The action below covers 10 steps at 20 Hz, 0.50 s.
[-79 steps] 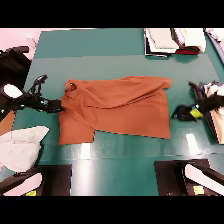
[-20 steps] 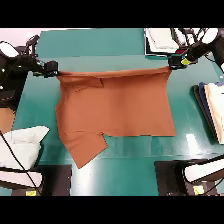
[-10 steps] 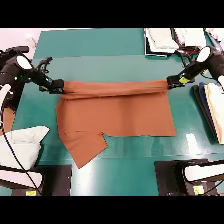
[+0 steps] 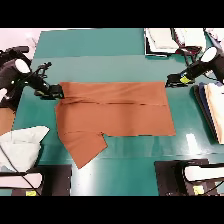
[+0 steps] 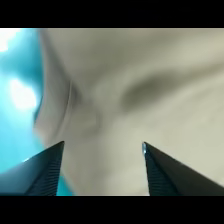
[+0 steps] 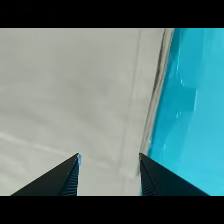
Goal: Fold the shirts.
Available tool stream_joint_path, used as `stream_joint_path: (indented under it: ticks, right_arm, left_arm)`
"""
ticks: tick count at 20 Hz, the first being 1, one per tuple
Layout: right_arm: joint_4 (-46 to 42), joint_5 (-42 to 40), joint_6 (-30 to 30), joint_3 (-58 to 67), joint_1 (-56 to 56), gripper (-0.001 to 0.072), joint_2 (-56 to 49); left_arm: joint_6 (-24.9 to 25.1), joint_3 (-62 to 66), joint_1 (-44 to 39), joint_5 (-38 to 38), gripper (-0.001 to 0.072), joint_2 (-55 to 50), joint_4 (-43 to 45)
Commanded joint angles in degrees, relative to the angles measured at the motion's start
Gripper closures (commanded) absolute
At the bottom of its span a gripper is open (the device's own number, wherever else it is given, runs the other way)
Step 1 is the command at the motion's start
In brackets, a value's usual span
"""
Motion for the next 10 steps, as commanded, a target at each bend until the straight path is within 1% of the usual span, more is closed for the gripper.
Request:
stream_joint_path:
  ticks: [1,4,5,8,10]
  right_arm:
    - [0.66,1.7,0.04,-3.41,-0.04,0.0276,6.27]
    - [0.68,-1.66,0.04,-9.86,0.52,0.0276,12.63]
    - [0.96,-2.75,0.07,-11.67,0.5,0.0276,14.21]
    - [1.11,-4.59,0.07,-15.13,0.5,0.0277,16.9]
    - [1.14,-4.11,0.09,-15.3,0.5,0.0276,17.09]
  left_arm:
    - [-2.89,-12.04,-0.02,-1.27,0.0134,12.59,3.54]
    - [-5.6,-30.53,-0.13,-1.55,0.0134,25.29,2.71]
    - [-6.43,-35.63,-0.13,-1.95,0.0134,28.92,1.07]
    - [-7.56,-46.42,-0.13,-1.44,0.0134,36.37,-7.76]
    - [-7.45,-49.92,-0.13,1.44,0.0135,37.59,-14.19]
